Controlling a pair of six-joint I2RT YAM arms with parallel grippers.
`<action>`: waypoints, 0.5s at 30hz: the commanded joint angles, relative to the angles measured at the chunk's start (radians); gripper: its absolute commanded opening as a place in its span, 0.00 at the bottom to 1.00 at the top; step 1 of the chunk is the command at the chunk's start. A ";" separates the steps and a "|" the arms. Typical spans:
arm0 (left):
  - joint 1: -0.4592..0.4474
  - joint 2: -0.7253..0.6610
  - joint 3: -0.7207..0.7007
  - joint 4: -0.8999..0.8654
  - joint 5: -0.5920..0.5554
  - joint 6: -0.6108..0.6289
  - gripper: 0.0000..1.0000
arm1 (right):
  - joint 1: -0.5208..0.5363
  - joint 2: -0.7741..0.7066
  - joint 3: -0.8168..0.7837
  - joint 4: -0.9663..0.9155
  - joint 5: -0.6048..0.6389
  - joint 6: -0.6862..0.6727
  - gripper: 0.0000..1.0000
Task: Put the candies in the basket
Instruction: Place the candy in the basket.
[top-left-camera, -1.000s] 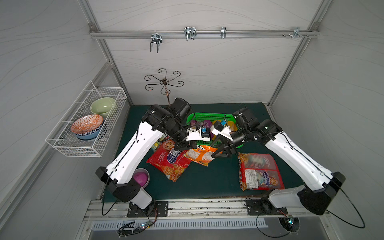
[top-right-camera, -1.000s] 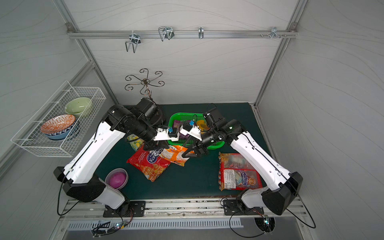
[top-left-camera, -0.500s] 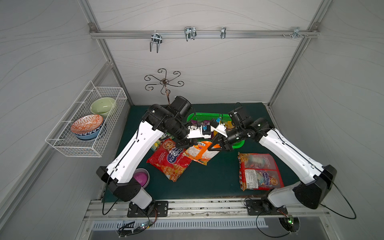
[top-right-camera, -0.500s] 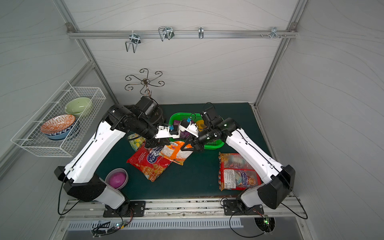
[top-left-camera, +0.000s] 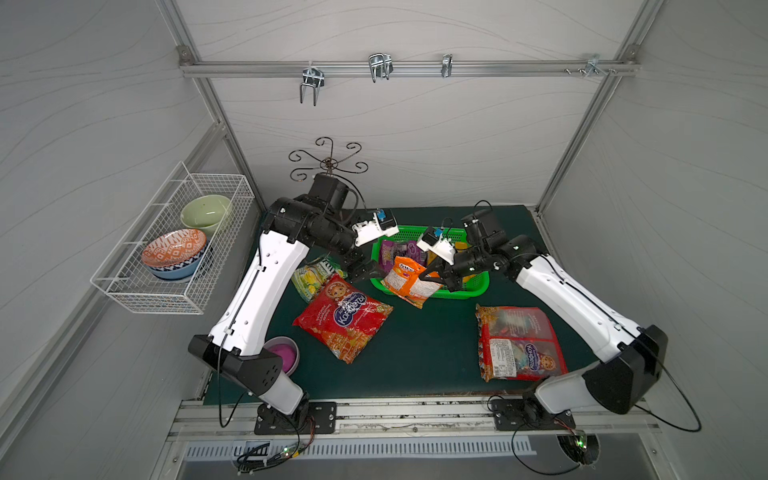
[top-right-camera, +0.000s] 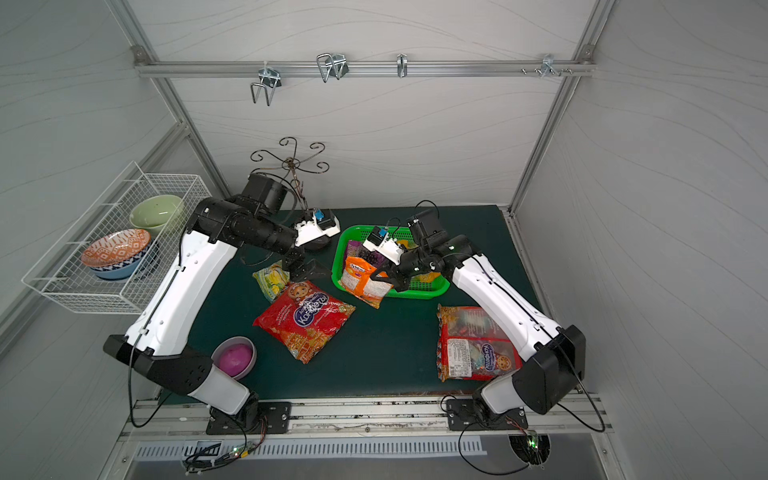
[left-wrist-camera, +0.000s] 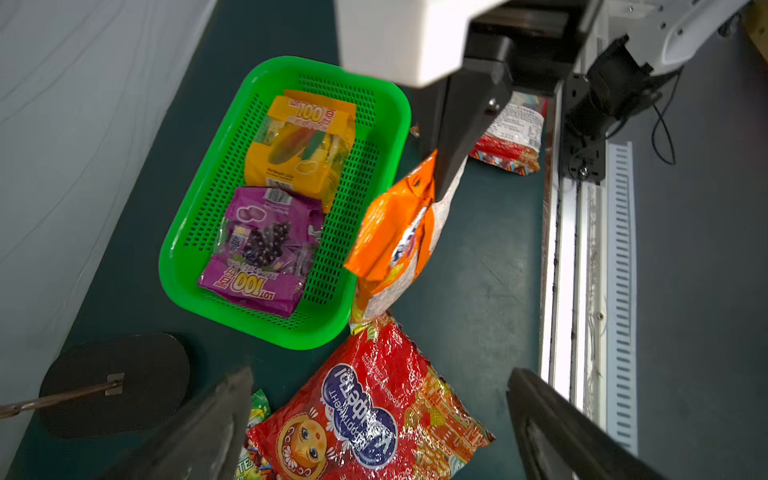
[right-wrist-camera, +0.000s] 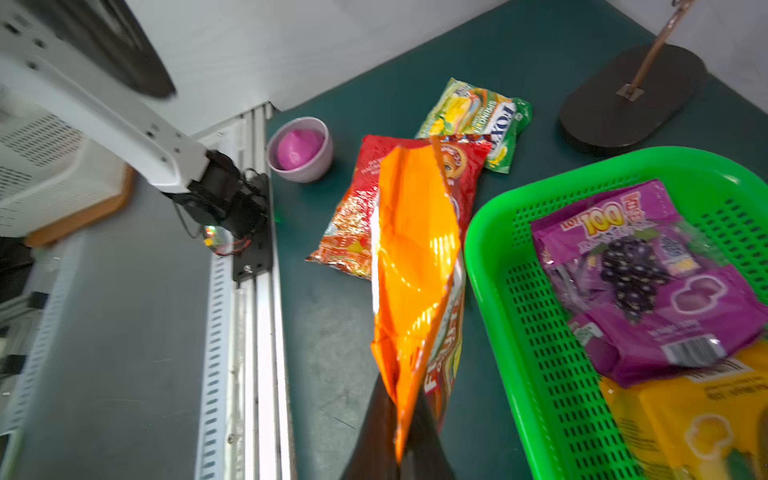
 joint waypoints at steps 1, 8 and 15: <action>0.072 -0.011 -0.051 0.088 0.104 -0.102 1.00 | 0.045 0.021 0.039 0.073 0.244 -0.197 0.00; 0.232 -0.008 -0.199 0.202 0.266 -0.247 1.00 | 0.041 0.119 0.074 0.151 0.235 -0.301 0.00; 0.236 0.016 -0.283 0.247 0.235 -0.226 0.99 | 0.030 0.194 0.134 0.130 0.293 -0.347 0.00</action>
